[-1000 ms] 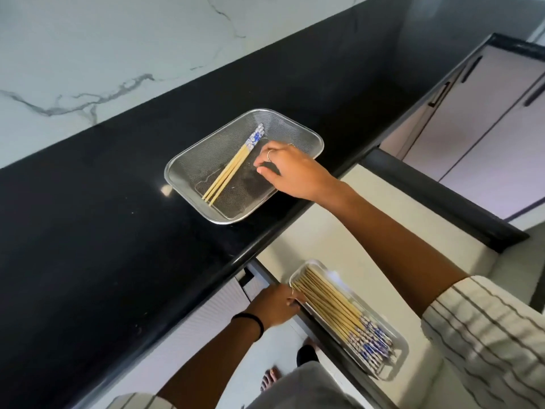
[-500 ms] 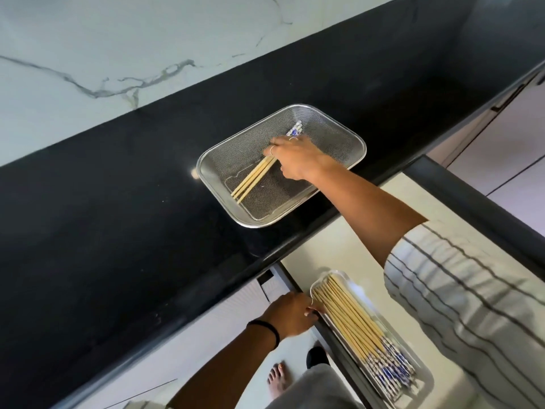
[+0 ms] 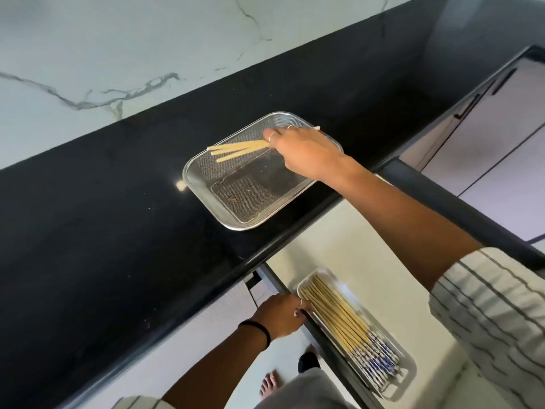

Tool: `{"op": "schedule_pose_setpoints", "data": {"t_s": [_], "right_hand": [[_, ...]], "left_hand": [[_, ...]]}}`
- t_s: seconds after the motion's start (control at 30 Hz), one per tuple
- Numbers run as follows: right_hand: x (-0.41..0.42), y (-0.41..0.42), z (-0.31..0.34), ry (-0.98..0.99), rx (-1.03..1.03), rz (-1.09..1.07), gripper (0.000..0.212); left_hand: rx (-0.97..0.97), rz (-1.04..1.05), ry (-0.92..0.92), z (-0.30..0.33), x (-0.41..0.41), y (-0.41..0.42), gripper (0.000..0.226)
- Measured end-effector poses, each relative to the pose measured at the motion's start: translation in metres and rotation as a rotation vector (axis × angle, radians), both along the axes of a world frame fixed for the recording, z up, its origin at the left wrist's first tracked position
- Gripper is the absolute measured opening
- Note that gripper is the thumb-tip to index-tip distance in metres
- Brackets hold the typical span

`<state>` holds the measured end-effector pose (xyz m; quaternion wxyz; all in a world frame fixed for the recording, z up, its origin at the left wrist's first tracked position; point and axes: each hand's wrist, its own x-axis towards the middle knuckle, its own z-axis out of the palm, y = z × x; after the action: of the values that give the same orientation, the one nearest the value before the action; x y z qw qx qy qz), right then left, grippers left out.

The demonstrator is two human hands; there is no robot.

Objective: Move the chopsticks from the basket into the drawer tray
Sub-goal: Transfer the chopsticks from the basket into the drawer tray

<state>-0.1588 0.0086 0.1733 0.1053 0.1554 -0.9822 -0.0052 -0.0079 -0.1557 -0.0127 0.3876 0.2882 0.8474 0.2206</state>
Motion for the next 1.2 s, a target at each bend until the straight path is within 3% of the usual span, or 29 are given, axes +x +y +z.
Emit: {"op": "schedule_pose_setpoints", "data": {"t_s": [0.17, 0.27, 0.37, 0.47, 0.63, 0.8, 0.97, 1.2], "right_hand": [[0.062, 0.018, 0.023, 0.06, -0.046, -0.072, 0.04], [0.103, 0.03, 0.019, 0.048, -0.178, -0.149, 0.028], [0.145, 0.043, 0.004, -0.045, -0.44, -0.25, 0.013], [0.189, 0.051, -0.023, -0.116, -0.701, -0.341, 0.015], [0.243, 0.052, -0.09, -0.359, -0.778, -0.449, 0.013], [0.261, 0.042, -0.148, -0.606, -0.712, -0.558, 0.011], [0.258, 0.035, -0.184, -0.768, -0.516, -0.683, 0.032], [0.261, 0.024, -0.208, -0.844, -0.412, -0.673, 0.036]], "left_hand": [[-0.028, -0.037, 0.034, 0.002, -0.001, 0.001, 0.031], [-0.039, -0.078, 0.073, 0.0, 0.0, 0.001, 0.033], [-0.027, -0.111, 0.117, -0.002, 0.002, 0.002, 0.035], [-0.015, -0.13, 0.168, -0.003, 0.005, 0.001, 0.038], [-0.019, -0.16, 0.214, -0.006, 0.008, 0.0, 0.041], [0.004, -0.181, 0.289, -0.012, 0.015, -0.004, 0.038], [0.037, -0.18, 0.294, -0.015, 0.017, -0.005, 0.041], [0.029, -0.193, 0.287, -0.014, 0.018, -0.006, 0.042]]}}
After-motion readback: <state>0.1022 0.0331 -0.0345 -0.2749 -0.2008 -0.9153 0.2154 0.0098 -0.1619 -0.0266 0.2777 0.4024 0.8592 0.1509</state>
